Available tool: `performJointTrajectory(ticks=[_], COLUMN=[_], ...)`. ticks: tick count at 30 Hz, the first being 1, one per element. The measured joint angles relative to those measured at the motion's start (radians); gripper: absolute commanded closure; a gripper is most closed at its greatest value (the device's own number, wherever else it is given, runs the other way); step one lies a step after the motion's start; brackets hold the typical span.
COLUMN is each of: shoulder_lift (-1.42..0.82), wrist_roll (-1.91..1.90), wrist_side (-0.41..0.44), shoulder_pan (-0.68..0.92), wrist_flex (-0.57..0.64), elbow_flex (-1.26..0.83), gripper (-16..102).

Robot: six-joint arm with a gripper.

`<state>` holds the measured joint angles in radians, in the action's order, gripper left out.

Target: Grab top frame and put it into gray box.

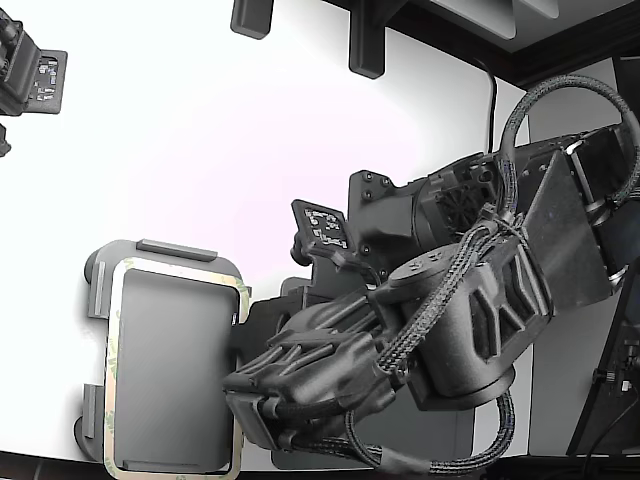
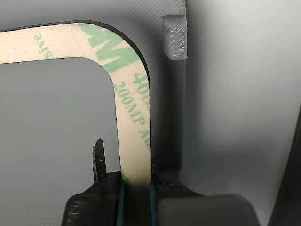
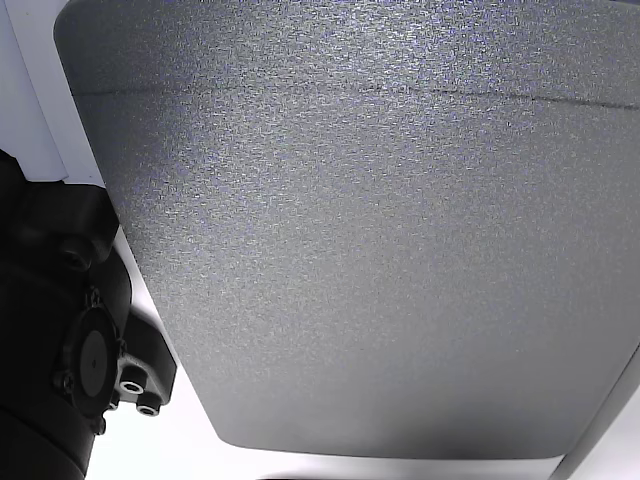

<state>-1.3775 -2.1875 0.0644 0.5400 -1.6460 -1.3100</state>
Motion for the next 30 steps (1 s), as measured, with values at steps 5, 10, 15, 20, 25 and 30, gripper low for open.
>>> performJointTrajectory(ticks=[5, 10, 15, 20, 25, 30], shoulder_lift=[0.000, 0.000, 0.008, 0.028, 0.038, 0.037], wrist_roll=[0.008, 0.021, 0.040, 0.041, 0.032, 0.031], wrist_side=[-0.005, -0.006, -0.003, 0.002, 0.002, 0.002], shoulder_pan=[-0.002, -0.015, -0.032, -0.035, -0.035, -0.035], wrist_flex=[0.000, 0.000, 0.000, 0.000, 0.000, 0.000], elbow_flex=[-0.021, -0.026, -0.023, -0.008, 0.003, -0.005], gripper=[99, 99, 99, 99, 99, 99])
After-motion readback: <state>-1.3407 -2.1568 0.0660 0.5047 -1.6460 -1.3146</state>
